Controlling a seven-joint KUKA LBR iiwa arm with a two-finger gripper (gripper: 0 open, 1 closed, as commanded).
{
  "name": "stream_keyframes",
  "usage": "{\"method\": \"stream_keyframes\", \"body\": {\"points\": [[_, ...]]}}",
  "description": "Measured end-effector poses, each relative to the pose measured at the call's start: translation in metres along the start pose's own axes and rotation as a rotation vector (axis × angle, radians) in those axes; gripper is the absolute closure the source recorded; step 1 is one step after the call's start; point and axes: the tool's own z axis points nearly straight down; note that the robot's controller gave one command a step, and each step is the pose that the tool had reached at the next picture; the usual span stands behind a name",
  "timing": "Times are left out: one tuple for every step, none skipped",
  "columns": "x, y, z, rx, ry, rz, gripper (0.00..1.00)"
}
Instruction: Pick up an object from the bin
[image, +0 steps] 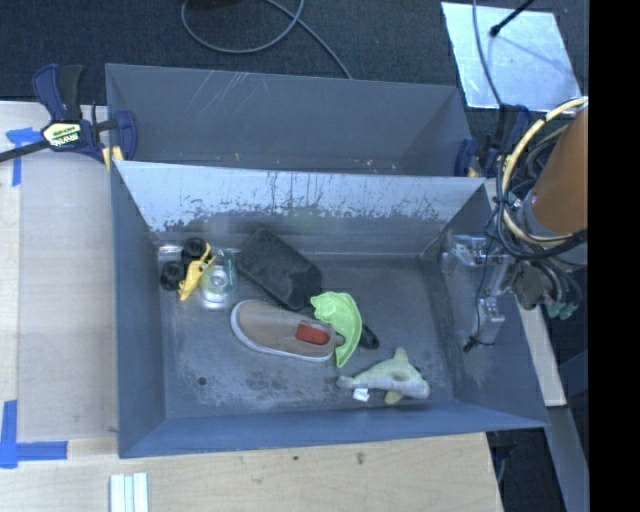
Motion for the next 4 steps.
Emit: {"method": "stream_keyframes", "body": {"points": [[0.029,0.048,0.088,-0.001,0.006,0.031,1.0],[0.029,0.047,0.088,-0.001,0.006,0.031,1.0],[0.03,0.08,0.106,0.0,0.004,0.021,1.0],[0.029,0.095,0.129,-0.002,0.004,-0.015,1.0]]}}
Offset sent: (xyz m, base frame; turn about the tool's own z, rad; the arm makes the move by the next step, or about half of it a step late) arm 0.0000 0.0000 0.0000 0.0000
